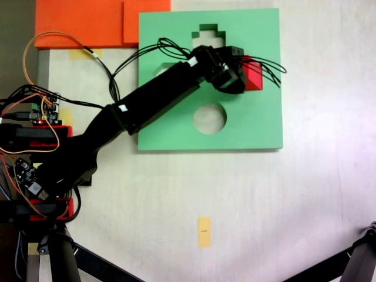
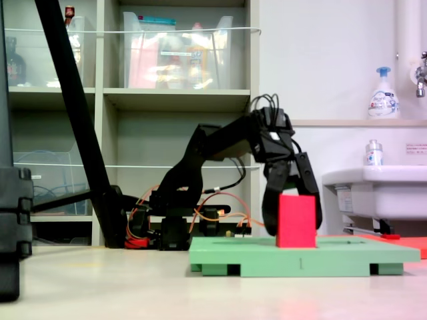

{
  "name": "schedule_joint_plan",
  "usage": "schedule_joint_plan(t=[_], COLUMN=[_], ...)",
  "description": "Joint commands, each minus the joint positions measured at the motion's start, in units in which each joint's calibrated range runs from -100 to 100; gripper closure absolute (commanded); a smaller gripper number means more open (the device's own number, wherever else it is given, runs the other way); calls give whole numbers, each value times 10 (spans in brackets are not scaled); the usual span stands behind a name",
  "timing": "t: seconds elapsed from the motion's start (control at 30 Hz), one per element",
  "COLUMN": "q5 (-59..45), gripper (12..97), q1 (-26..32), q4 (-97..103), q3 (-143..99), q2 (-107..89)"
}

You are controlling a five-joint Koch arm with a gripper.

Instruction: Put the square block into the corresponding hole

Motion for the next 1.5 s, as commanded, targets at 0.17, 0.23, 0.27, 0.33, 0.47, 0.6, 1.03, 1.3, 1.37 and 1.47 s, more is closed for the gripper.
schedule_joint_plan(t=[0.17, 0.23, 0.27, 0.33, 0.47, 0.6, 1.03, 1.3, 1.37, 1.47], q5=[-2, -2, -2, -2, -2, -2, -4, -4, -6, -13], gripper=[809, 804, 804, 804, 804, 742, 472, 134, 134, 134], q1=[-9, -10, -11, -12, -16, -18, -19, -10, -9, -7], q4=[56, 63, 68, 81, 130, 170, 182, 137, 118, 95], q3=[18, 18, 18, 18, 18, 19, 23, 23, 23, 23], q2=[8, 11, 12, 18, 36, 58, 97, 28, -13, -81])
